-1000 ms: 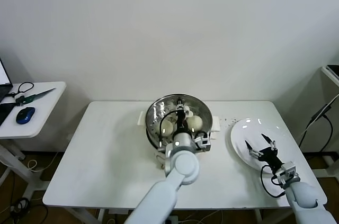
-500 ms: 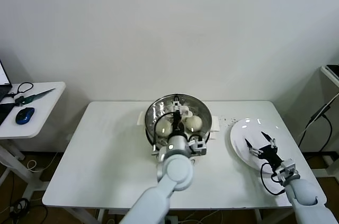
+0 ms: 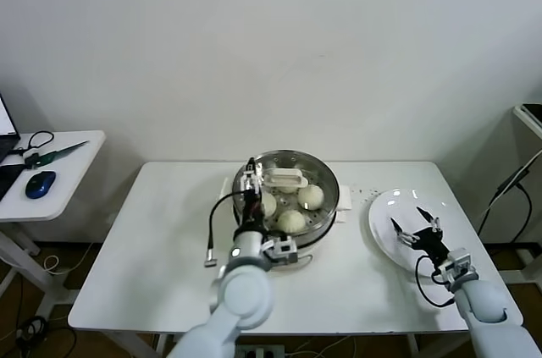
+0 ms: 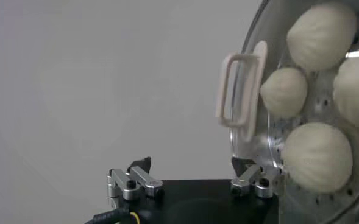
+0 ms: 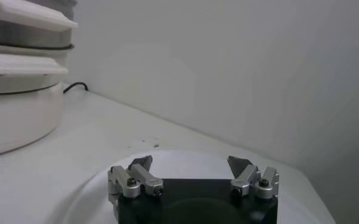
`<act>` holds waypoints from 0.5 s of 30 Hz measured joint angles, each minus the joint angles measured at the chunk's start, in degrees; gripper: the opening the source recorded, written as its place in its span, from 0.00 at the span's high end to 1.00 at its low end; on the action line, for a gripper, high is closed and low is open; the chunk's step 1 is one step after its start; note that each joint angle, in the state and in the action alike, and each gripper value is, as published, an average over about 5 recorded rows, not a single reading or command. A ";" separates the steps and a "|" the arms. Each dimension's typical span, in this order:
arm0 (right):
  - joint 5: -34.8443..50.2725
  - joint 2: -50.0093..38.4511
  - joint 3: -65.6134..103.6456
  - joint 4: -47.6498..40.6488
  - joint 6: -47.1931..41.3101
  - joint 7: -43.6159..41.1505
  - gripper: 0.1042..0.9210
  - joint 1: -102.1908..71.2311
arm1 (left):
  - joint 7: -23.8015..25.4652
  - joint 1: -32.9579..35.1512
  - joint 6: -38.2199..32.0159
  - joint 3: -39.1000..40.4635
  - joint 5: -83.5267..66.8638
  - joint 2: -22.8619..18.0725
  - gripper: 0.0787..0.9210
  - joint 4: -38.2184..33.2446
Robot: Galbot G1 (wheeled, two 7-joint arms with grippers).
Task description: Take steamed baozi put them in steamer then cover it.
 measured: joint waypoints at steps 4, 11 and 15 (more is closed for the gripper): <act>0.83 -0.11 0.18 0.43 -0.42 0.03 0.12 -0.10 | -1.89 2.31 -0.01 -1.48 -3.27 2.14 0.12 -3.81; 1.89 -0.07 0.67 1.77 -0.65 0.61 0.12 -0.84 | -8.27 7.21 -0.02 -6.41 -12.85 5.79 0.12 -8.40; 2.09 -0.04 0.98 2.90 -0.74 1.00 0.12 -1.46 | -12.93 10.49 -1.36 -11.53 -21.32 7.46 0.12 -9.32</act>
